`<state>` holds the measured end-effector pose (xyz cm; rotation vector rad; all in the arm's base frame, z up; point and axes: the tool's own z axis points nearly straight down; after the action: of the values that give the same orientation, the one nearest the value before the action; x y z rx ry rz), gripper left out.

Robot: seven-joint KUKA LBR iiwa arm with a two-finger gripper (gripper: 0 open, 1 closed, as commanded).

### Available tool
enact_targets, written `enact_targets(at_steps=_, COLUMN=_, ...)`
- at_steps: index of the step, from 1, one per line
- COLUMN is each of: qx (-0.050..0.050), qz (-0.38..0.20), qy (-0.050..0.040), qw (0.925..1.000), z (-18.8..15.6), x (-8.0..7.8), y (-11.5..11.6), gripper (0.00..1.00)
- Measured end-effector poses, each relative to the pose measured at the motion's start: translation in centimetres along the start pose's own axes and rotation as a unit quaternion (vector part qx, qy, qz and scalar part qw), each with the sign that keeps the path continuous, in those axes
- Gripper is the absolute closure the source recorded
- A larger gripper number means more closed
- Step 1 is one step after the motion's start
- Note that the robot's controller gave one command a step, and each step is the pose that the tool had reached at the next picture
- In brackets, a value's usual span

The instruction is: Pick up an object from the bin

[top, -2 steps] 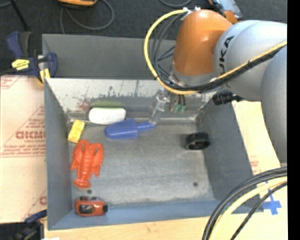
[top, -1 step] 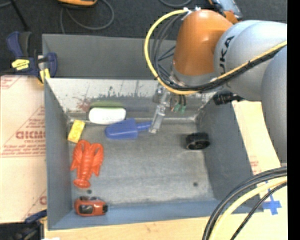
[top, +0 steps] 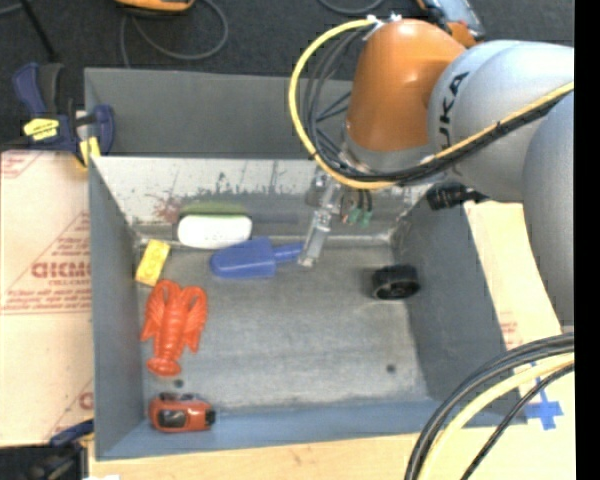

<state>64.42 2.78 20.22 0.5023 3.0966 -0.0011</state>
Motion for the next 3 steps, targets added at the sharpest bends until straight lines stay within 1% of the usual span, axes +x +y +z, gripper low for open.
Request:
enact_targets(at_steps=1, qx=-0.001, qz=-0.041, qy=-0.0004, qw=0.9992, z=1.3, x=-0.5, y=-3.9, gripper=0.00)
enact_targets(at_steps=2, qx=0.000, qz=-0.011, qy=-0.0003, qw=0.9999, z=4.1, x=0.7, y=-5.7, gripper=0.00)
enact_targets(at_steps=3, qx=-0.001, qz=-0.023, qy=-0.0003, qw=0.9997, z=5.1, x=-0.7, y=-9.9, gripper=0.00)
